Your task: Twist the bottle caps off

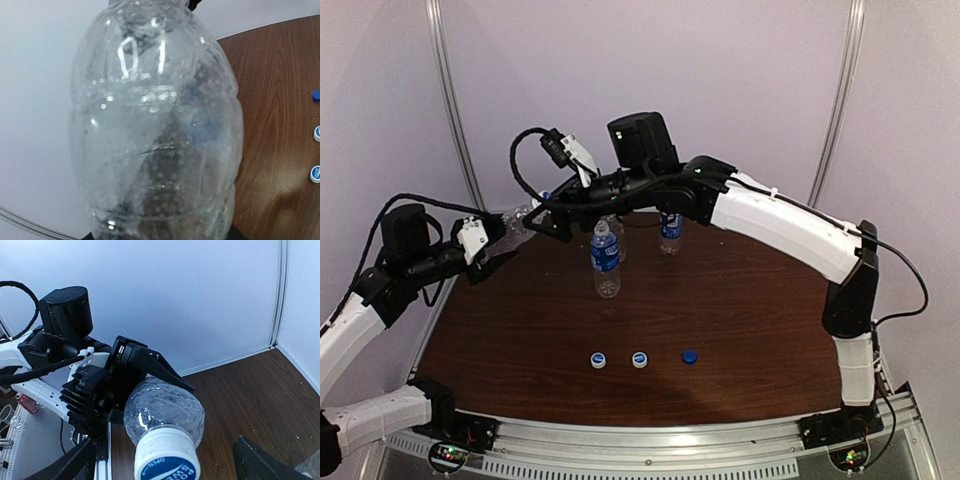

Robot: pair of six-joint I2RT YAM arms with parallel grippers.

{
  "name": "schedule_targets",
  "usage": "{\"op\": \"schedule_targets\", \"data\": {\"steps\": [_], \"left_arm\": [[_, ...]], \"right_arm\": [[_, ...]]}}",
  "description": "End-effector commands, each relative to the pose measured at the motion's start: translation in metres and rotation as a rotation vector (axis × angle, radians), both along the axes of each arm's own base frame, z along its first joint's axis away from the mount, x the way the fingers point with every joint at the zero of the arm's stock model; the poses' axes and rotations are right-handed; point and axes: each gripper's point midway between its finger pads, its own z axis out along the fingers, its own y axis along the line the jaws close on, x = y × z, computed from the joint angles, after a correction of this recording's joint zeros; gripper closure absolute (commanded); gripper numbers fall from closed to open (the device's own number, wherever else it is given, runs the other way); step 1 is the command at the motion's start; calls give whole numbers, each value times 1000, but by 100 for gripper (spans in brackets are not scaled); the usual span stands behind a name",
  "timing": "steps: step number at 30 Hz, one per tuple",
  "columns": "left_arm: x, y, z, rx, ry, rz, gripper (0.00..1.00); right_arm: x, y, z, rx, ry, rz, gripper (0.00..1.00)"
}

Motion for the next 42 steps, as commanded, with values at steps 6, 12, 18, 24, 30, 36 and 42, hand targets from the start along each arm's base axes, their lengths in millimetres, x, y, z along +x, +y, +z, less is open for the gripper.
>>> {"op": "schedule_targets", "data": {"steps": [6,12,18,24,30,36,42], "left_arm": [[30,40,19,277,-441,229,63],[31,53,66,439,-802,344,68],[25,46,64,537,-902,324,69],[22,44,65,534,-929,325,70],[25,44,65,508,-898,327,70],[24,43,61,510,-893,319,70],[25,42,60,510,-887,316,70]], "right_arm": [[-9,-32,60,173,175,-10,0],[17,-30,15,43,278,-148,1],[19,-14,8,73,333,-87,11],[20,-10,-2,66,376,-53,34],[14,-5,-7,67,398,-8,50],[13,-5,-3,79,392,7,66],[12,-2,-5,79,406,27,69]]}}
